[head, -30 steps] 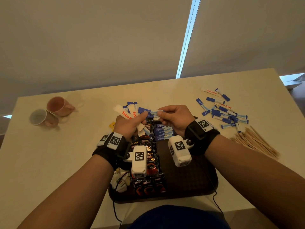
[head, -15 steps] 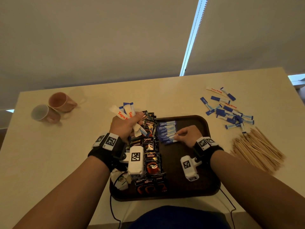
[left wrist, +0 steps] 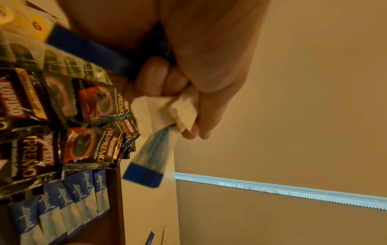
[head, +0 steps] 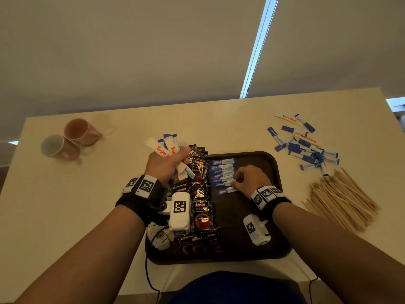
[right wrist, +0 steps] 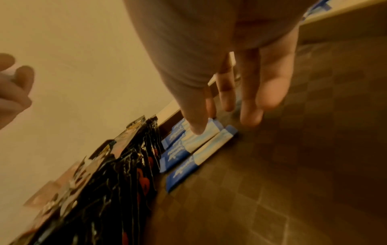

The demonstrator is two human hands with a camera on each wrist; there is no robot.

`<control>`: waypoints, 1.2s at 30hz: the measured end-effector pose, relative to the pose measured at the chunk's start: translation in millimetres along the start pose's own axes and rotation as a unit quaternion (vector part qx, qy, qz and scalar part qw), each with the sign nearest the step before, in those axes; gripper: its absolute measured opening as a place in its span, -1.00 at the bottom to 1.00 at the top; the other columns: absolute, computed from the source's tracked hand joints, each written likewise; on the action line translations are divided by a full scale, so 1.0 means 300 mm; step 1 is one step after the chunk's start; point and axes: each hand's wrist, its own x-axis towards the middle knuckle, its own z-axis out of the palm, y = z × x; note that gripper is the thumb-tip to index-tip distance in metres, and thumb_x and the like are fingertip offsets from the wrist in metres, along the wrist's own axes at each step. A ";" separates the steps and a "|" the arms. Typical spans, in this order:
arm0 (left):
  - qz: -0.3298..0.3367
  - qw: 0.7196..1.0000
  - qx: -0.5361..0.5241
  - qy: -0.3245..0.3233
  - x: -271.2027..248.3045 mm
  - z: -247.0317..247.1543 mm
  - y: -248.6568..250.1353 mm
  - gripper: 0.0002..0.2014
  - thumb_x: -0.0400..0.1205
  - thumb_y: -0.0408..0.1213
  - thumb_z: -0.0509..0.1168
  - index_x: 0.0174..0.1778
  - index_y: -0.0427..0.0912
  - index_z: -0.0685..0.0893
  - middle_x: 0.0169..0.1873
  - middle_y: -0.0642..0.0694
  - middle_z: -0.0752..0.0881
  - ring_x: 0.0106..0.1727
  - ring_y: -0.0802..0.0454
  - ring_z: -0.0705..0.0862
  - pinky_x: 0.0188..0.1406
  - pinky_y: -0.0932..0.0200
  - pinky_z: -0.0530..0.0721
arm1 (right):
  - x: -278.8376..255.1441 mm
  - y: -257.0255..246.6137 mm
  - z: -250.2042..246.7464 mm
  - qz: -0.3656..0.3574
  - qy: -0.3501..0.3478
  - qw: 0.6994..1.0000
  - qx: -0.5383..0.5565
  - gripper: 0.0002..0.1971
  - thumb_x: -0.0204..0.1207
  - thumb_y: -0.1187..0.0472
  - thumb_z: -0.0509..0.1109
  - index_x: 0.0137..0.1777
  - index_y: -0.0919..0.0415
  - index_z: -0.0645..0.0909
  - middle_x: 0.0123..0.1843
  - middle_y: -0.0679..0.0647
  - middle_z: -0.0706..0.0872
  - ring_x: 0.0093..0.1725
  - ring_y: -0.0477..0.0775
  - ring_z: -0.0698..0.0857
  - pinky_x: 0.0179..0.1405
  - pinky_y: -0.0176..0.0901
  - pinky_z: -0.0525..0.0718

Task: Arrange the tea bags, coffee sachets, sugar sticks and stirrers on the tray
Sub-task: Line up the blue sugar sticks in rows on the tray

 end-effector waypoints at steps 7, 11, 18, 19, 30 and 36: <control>-0.007 1.000 -0.004 0.000 -0.005 0.008 -0.004 -0.86 0.60 -0.20 0.50 -0.22 -0.15 0.77 -0.47 -0.09 0.73 -0.62 0.05 0.49 -0.71 0.31 0.35 | 0.002 -0.016 0.030 -0.141 -0.054 0.982 -0.110 -0.68 0.55 0.04 0.49 0.30 -0.01 0.70 0.22 0.03 0.54 0.30 0.09 0.49 0.35 0.01 0.55; -0.008 1.000 -0.010 -0.001 -0.010 0.010 -0.006 -0.87 0.60 -0.19 0.50 -0.16 -0.17 0.77 -0.46 -0.10 0.74 -0.58 0.04 0.54 -0.72 0.31 0.36 | 0.008 -0.031 0.045 -0.145 -0.050 0.982 -0.107 -0.71 0.55 0.07 0.50 0.25 0.03 0.71 0.20 0.04 0.55 0.29 0.11 0.51 0.33 0.02 0.57; -0.003 0.999 -0.010 -0.039 -0.027 0.014 0.007 -0.80 0.60 -0.14 0.48 -0.18 -0.19 0.68 -0.46 -0.10 0.71 -0.59 0.03 0.48 -0.73 0.31 0.35 | 0.001 -0.044 0.023 -0.145 -0.025 0.988 -0.051 -0.72 0.55 0.06 0.50 0.22 0.11 0.70 0.15 0.03 0.59 0.19 0.03 0.57 0.26 -0.11 0.59; -0.002 0.999 -0.011 -0.044 -0.029 0.017 0.009 -0.81 0.61 -0.16 0.48 -0.17 -0.19 0.67 -0.46 -0.10 0.71 -0.61 0.06 0.48 -0.74 0.31 0.35 | -0.004 -0.061 0.001 -0.151 -0.002 0.988 -0.026 -0.75 0.56 0.06 0.49 0.17 0.13 0.72 0.08 0.00 0.61 0.10 -0.02 0.59 0.21 -0.12 0.61; 0.036 0.977 0.054 -0.204 -0.097 0.068 0.060 -0.94 0.64 -0.40 0.42 -0.04 -0.18 0.68 -0.36 -0.16 0.76 -0.51 0.12 0.69 -0.65 0.33 0.49 | -0.057 -0.373 -0.304 -0.240 -0.090 0.937 0.237 -0.75 0.63 0.03 0.41 0.08 0.17 0.82 -0.06 0.00 0.86 -0.15 -0.16 0.81 -0.11 -0.32 0.73; 0.043 0.966 0.036 -0.253 -0.120 0.046 0.063 -0.80 0.62 -0.20 0.41 0.03 -0.25 0.72 -0.23 -0.24 0.82 -0.58 0.10 0.57 -0.71 0.35 0.37 | -0.085 -0.341 -0.285 -0.125 -0.165 0.849 0.486 -0.79 0.61 0.19 0.44 0.07 0.33 0.77 -0.03 0.43 0.78 -0.05 0.58 0.70 0.22 0.37 0.69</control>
